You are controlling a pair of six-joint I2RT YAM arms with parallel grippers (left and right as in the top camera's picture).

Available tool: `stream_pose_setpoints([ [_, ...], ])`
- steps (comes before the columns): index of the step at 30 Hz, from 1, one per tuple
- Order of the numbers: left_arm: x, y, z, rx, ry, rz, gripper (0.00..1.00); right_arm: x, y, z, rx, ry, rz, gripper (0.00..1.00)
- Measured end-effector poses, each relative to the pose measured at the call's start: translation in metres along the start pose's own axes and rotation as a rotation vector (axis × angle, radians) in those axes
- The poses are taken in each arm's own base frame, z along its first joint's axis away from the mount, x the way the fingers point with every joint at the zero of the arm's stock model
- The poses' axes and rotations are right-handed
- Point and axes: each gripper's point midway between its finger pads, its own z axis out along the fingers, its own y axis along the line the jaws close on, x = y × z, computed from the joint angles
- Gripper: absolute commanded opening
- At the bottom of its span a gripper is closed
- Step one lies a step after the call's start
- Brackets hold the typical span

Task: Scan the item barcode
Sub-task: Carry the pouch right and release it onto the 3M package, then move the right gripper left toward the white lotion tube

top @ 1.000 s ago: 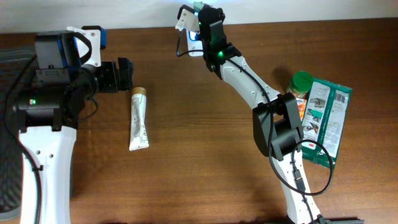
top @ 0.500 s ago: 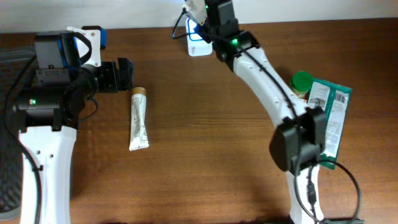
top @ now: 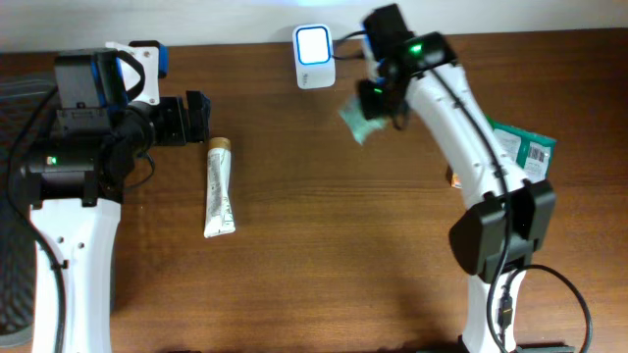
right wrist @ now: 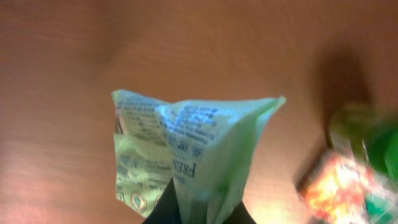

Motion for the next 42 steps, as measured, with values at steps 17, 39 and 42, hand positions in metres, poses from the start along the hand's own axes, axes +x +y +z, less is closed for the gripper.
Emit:
stream_pose_setpoints([
  [17,0.0,0.0,0.0,0.0,-0.002,0.0,0.99,0.089,-0.169,0.04,0.119,0.328,0.549,0.3],
  [39,0.0,0.0,0.0,0.0,-0.002,0.0,0.99,0.024,-0.089,0.011,-0.191,0.134,0.265,0.6],
  [42,0.0,0.0,0.0,0.0,-0.002,0.0,0.99,0.002,-0.025,0.009,-0.323,0.057,0.143,0.62],
])
